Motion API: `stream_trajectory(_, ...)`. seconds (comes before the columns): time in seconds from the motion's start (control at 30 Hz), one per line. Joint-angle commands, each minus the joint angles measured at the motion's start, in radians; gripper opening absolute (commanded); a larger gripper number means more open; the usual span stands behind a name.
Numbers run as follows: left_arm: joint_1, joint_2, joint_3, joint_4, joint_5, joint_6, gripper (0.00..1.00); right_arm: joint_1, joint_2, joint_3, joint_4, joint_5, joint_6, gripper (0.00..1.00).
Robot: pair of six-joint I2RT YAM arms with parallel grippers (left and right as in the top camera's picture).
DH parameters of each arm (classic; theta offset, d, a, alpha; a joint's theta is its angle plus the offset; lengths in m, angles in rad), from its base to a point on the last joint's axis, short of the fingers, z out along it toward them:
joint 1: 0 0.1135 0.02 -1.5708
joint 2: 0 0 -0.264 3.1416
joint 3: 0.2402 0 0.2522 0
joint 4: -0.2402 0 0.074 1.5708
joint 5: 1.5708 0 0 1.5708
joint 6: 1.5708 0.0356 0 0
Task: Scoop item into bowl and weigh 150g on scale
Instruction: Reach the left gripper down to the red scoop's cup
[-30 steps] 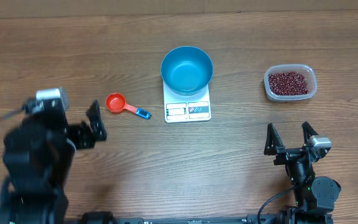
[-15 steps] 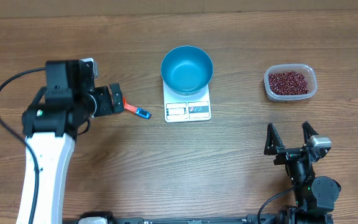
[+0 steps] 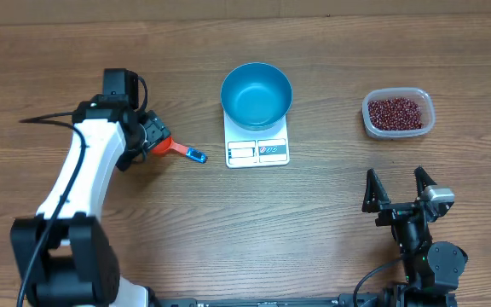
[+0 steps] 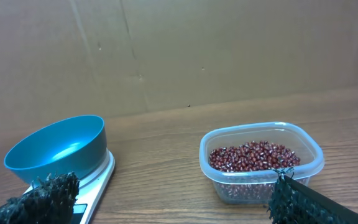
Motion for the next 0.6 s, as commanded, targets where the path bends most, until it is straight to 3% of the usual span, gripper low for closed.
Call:
stream_trajectory(0.0,0.005,0.074,0.015,0.063,-0.027,-0.081,0.81,0.005,-0.009,-0.010,0.006,0.007,-0.004,1.00)
stream_trajectory(0.3,0.005,0.216,0.015,0.142,-0.020,-0.166,0.67,0.005,-0.009,-0.010,0.006,0.007,-0.004,1.00)
stream_trajectory(0.4,0.004,0.267,0.015,0.154,-0.020,-0.221,0.51,0.005,-0.009,-0.010,0.006,0.007,-0.004,1.00)
stream_trajectory(0.5,0.003,0.296,0.015,0.164,-0.019,-0.258,0.41,0.005,-0.009,-0.010,0.006,0.007,-0.004,1.00)
stream_trajectory(0.53,0.003,0.307,0.015,0.174,-0.015,-0.259,0.33,0.005,-0.009,-0.010,0.006,0.006,-0.004,1.00)
stream_trajectory(0.57,0.003,0.316,0.015,0.185,-0.013,-0.259,0.17,0.005,-0.009,-0.010,0.006,0.006,-0.004,1.00)
